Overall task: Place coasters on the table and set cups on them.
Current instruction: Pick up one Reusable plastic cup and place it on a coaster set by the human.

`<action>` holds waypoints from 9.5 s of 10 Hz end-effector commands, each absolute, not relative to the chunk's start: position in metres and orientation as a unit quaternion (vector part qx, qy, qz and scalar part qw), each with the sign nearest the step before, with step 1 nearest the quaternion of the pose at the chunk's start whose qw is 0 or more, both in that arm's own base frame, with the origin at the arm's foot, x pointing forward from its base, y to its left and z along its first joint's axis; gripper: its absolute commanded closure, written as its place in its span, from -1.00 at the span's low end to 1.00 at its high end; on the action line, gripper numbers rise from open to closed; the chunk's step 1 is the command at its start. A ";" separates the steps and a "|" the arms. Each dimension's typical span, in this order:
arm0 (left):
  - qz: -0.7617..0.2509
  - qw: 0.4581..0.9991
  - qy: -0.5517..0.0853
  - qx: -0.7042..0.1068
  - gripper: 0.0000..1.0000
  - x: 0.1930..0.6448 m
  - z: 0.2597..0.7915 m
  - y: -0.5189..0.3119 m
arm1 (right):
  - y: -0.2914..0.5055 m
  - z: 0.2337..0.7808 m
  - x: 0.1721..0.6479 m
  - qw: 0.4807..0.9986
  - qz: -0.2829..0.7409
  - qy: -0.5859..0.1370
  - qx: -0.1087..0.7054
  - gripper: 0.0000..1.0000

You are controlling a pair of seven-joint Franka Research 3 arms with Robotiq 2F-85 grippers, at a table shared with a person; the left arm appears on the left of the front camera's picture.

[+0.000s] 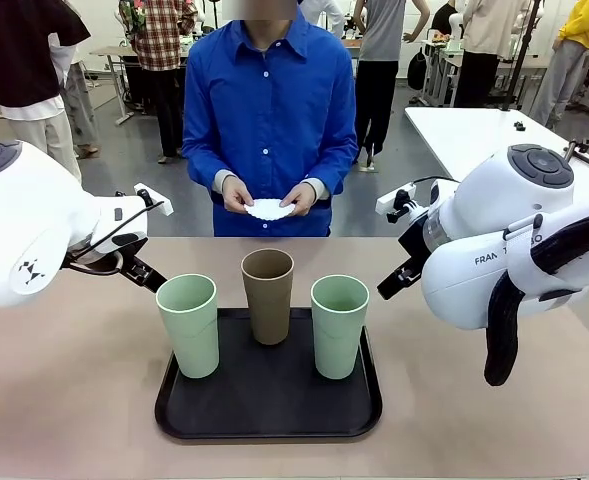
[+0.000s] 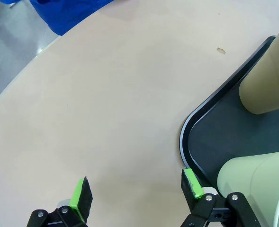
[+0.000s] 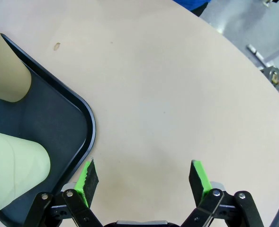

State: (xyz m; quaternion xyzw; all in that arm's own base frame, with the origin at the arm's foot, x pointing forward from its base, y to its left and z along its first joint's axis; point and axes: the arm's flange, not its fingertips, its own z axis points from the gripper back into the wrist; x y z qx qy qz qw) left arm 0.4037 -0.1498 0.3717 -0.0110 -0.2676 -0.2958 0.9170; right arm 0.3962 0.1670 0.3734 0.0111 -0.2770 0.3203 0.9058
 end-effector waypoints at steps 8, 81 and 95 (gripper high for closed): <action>-0.300 0.913 -0.275 0.024 -1.00 0.362 0.478 -0.114 | 0.162 0.472 0.318 0.914 0.339 -0.221 0.003 -1.00; 0.055 0.821 -0.086 -0.562 -1.00 0.345 0.437 0.075 | -0.064 0.441 0.324 0.818 0.278 -0.147 0.482 -1.00; 0.055 0.821 -0.086 -0.562 -1.00 0.345 0.437 0.075 | 0.124 0.468 0.347 0.735 0.607 -0.246 0.176 -1.00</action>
